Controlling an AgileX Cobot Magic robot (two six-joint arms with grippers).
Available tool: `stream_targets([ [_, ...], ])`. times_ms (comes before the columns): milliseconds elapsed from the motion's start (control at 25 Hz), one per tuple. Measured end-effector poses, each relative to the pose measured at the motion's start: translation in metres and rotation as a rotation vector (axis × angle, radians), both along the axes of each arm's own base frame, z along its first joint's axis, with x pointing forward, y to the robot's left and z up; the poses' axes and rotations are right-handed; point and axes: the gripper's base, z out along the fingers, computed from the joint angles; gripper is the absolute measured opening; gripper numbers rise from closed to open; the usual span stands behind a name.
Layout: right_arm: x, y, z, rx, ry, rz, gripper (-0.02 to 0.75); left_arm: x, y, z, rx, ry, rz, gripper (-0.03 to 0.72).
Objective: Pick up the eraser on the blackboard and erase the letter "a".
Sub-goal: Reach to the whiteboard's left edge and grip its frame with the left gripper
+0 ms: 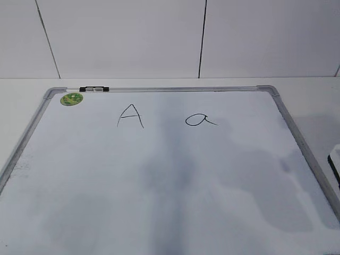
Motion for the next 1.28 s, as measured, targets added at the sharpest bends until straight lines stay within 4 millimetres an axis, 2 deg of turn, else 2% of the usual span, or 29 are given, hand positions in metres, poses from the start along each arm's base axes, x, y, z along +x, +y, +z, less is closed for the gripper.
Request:
stream_targets([
  [440, -0.013, -0.002, 0.007, 0.005, 0.020, -0.002, 0.543, 0.000, 0.000, 0.000, 0.000, 0.000, 0.000, 0.235],
  [1280, -0.014, -0.002, 0.007, 0.003, 0.031, -0.002, 0.543, -0.001, -0.003, 0.002, -0.033, -0.006, -0.022, 0.239],
])
